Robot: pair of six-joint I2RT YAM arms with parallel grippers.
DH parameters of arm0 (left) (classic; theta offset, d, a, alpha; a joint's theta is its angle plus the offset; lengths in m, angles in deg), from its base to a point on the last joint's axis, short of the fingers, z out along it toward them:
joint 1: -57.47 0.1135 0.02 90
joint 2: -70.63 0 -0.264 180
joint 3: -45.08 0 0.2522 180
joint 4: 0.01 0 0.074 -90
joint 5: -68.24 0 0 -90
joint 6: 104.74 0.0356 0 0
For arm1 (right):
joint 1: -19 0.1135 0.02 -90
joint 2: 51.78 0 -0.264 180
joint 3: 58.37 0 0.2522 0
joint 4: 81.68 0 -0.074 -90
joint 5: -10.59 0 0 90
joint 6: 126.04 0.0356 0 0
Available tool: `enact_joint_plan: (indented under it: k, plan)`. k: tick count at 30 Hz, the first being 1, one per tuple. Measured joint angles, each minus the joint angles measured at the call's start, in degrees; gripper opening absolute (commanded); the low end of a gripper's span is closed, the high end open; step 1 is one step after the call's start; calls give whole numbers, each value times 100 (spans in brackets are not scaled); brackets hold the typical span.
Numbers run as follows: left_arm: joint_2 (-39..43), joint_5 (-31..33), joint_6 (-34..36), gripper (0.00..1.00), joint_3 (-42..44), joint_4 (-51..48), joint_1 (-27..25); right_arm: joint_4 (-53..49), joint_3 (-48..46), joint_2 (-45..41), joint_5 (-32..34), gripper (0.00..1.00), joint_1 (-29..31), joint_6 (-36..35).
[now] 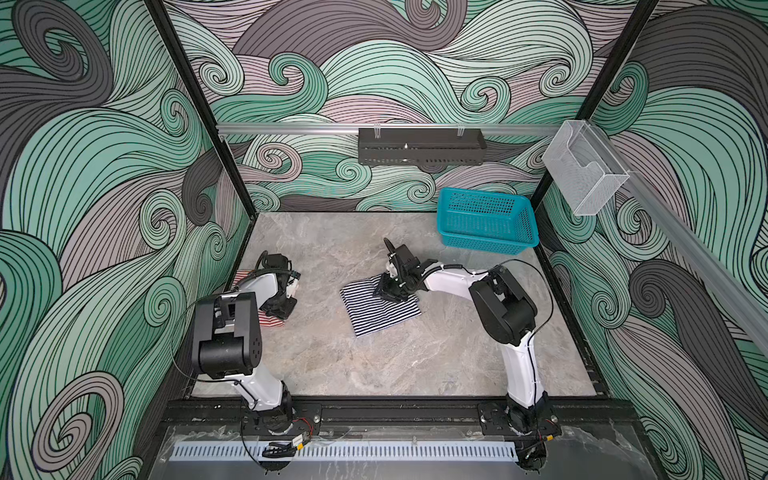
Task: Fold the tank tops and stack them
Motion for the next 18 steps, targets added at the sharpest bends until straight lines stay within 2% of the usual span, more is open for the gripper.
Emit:
enact_joint_plan:
  k: [4,10,18]
  plan:
    - [-160,-214,-144,29,-223,-422,-446,39,-236,-144,0,35,-129,52]
    - [-466,-699,-514,29,-645,-977,-1523,435,-850,-455,-142,35,-385,201]
    - [-1366,-1438,-846,31,-1864,-1598,-2599,748,-2055,-1270,-109,34,-885,354]
